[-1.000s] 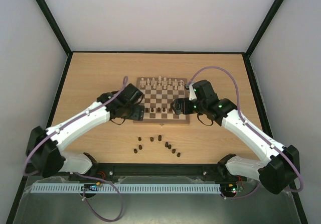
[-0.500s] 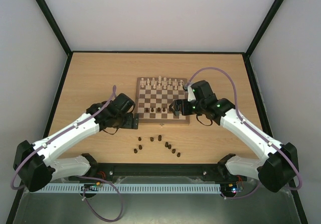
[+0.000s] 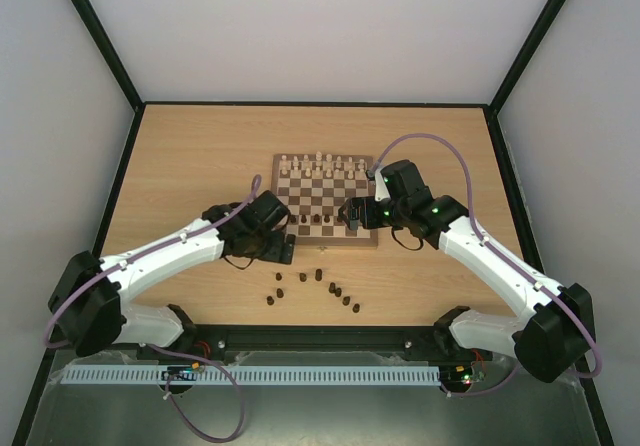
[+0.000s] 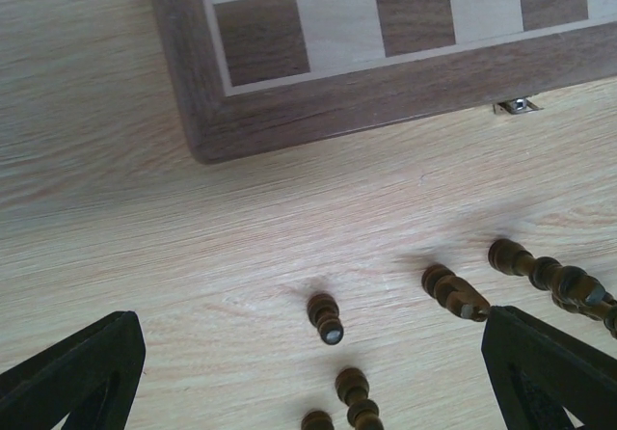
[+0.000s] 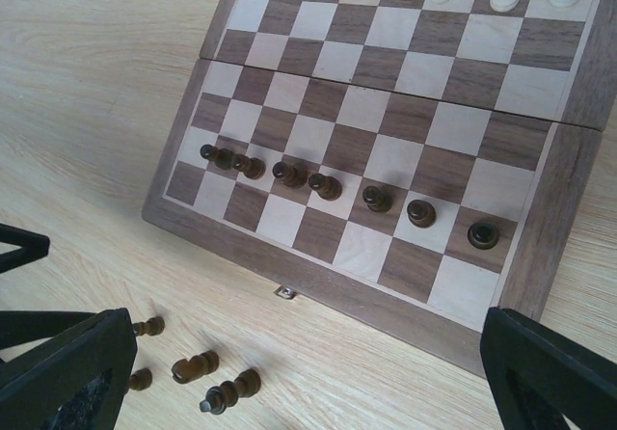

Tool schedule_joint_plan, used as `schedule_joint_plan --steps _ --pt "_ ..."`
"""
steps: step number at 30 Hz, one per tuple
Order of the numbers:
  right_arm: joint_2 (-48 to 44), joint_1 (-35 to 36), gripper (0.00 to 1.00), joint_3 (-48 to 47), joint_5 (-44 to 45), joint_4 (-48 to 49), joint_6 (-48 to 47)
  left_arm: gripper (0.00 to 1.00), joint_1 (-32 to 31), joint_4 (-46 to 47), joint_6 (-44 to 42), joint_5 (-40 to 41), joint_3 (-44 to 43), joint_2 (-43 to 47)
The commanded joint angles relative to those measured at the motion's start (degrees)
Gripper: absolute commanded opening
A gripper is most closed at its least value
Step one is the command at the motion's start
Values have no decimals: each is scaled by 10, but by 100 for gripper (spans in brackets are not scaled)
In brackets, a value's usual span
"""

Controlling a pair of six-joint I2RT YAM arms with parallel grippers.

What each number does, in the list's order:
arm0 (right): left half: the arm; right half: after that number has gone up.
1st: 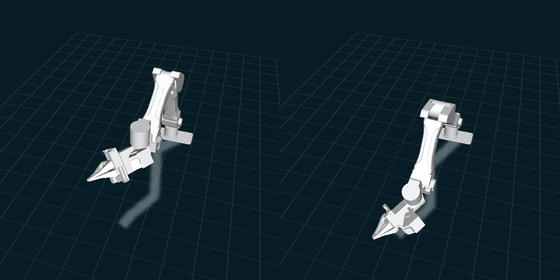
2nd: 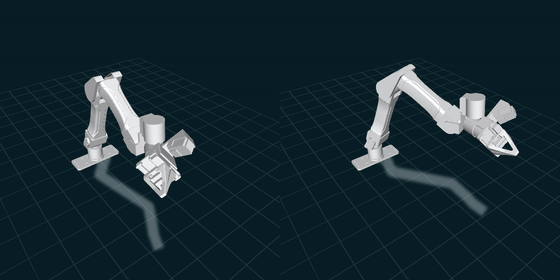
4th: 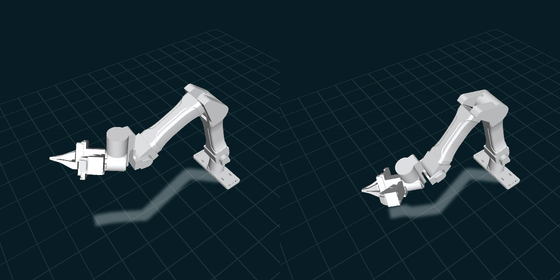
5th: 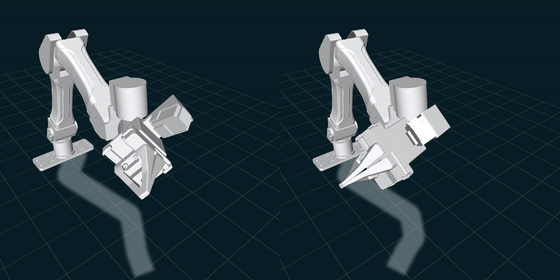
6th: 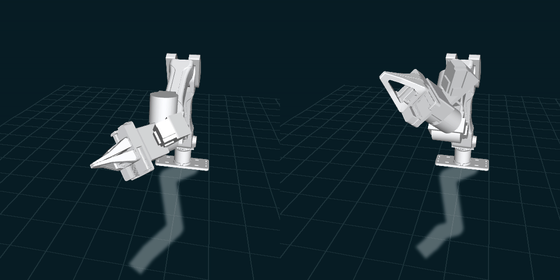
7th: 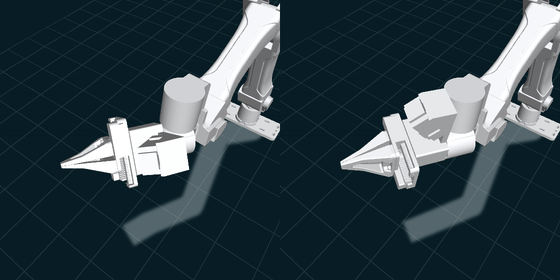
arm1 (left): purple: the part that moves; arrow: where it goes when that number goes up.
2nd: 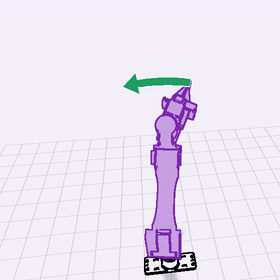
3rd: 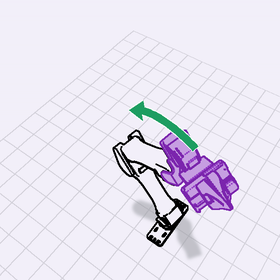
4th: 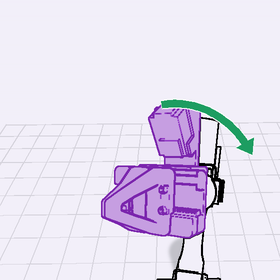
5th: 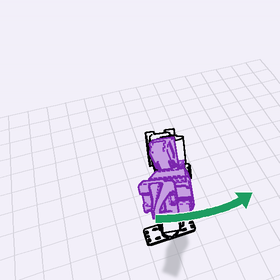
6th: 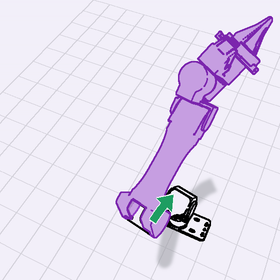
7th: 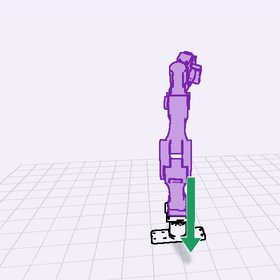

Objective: Set up the chess pieces on the board
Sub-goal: Pick up the chess piece at the center of the board.

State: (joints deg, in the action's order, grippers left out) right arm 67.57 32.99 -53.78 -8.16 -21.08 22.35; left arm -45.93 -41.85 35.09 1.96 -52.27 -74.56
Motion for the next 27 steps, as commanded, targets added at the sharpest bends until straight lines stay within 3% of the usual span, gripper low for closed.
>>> schedule_joint_plan --steps 1,27 --pt "-2 0 99 3 11 -9 1 99 -11 27 1 -15 7 -24" --pt "12 0 99 -5 34 -19 -1 97 -67 42 42 6 56 -18"
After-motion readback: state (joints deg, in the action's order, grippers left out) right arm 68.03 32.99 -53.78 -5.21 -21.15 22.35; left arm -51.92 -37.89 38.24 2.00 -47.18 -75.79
